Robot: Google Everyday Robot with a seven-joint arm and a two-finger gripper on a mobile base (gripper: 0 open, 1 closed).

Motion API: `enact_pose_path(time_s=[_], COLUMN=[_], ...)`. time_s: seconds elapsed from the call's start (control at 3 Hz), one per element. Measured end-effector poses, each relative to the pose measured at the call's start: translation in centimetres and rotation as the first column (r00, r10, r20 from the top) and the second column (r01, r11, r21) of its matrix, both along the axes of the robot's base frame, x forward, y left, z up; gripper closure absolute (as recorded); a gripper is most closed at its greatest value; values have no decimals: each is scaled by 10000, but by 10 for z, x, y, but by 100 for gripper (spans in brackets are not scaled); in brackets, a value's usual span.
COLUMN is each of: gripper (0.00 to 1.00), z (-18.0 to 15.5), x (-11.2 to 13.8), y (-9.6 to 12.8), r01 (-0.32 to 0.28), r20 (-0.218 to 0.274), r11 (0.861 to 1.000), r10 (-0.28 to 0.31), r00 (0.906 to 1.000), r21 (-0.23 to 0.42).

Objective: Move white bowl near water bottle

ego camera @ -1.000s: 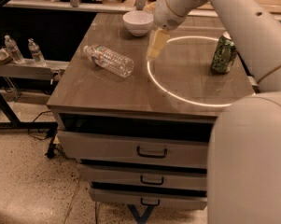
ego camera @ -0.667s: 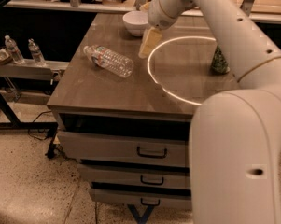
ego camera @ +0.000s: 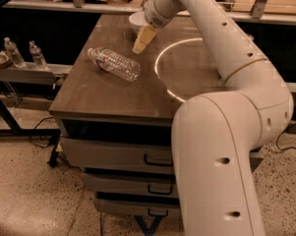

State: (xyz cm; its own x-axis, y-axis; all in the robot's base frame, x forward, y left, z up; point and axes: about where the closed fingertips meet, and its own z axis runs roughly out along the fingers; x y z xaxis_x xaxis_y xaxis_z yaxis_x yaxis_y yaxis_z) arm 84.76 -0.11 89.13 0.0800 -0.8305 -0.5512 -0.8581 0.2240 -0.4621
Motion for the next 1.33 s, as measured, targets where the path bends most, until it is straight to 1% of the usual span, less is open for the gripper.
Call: enact_pose_path(time_s=[0.33,0.67,1.0,1.33], gripper=[0,0,18,49], z=[-11,-20,-33,-28], x=[22,29,32,31], y=[13,18,18,16], r01=[1046,1487,1795,1920], r20=[-450,-739,-1090,-1145], r11=[9944,9888,9835,9811], r10=[-1037,-1476,-1808,-1937], r00=[9936,9863,9775,9744], r21=[177,88,-216,-255])
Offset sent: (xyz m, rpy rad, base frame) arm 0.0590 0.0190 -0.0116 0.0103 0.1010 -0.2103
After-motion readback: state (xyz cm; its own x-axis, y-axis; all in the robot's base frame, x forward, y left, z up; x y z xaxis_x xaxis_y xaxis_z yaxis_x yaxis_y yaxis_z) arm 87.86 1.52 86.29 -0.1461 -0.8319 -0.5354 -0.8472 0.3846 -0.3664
